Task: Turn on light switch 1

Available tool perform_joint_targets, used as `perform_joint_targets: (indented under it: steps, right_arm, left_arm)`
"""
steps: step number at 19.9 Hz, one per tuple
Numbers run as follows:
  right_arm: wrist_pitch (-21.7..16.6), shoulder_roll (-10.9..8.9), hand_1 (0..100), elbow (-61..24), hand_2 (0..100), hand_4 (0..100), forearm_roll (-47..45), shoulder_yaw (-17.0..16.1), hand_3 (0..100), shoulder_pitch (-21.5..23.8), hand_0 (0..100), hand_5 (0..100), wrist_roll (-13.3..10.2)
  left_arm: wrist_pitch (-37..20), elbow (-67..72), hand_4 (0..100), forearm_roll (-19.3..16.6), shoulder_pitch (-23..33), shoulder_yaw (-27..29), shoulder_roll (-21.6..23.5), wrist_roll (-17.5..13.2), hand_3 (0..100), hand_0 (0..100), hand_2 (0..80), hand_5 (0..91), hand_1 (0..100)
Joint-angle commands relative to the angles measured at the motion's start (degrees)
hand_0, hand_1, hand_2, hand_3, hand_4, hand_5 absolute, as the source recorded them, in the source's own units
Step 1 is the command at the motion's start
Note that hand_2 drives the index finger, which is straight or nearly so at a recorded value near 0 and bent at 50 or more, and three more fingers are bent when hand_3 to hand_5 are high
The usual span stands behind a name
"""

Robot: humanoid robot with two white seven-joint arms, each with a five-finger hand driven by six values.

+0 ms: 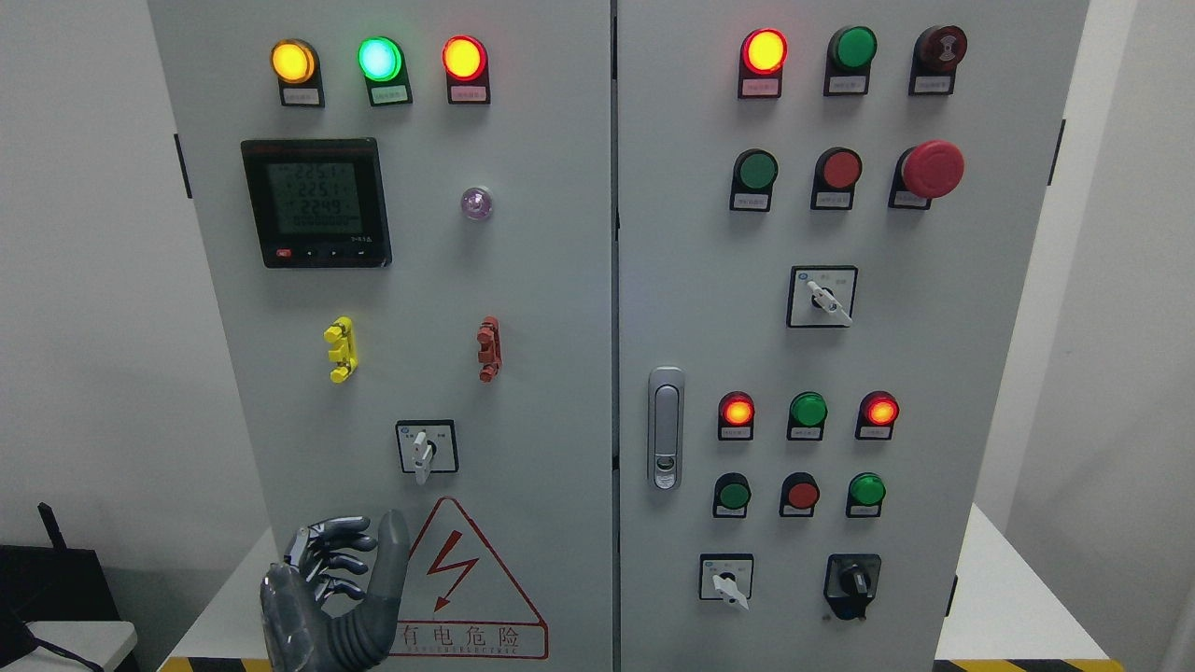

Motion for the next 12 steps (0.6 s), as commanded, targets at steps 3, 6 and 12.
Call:
perform_joint_targets:
  steps: [3, 6, 12]
  right_arm:
    - [0.0, 0.0, 39, 0.0, 0, 0, -1.1, 0.0, 0, 0.0, 12, 0, 0.0]
    - [0.0, 0.0, 39, 0.0, 0, 0, -1.0, 0.0, 0, 0.0, 12, 0, 0.0]
    - [0.0, 0.0, 39, 0.0, 0, 0, -1.0, 0.0, 0, 0.0, 12, 0, 0.0]
  left_arm:
    - [4.4, 0.4, 76, -0.2, -2.6, -3.1, -0.6, 1.7, 70, 4, 50.6, 76.7, 52]
    - [4.5, 1.7, 76, -0.1, -3.9, -3.3, -0.6, 2.8, 70, 5, 50.7, 77.1, 55]
    - [7.2, 2.5, 76, -0.1, -6.6, -4.3, -0.9, 4.4, 70, 7, 50.9, 77.6, 58]
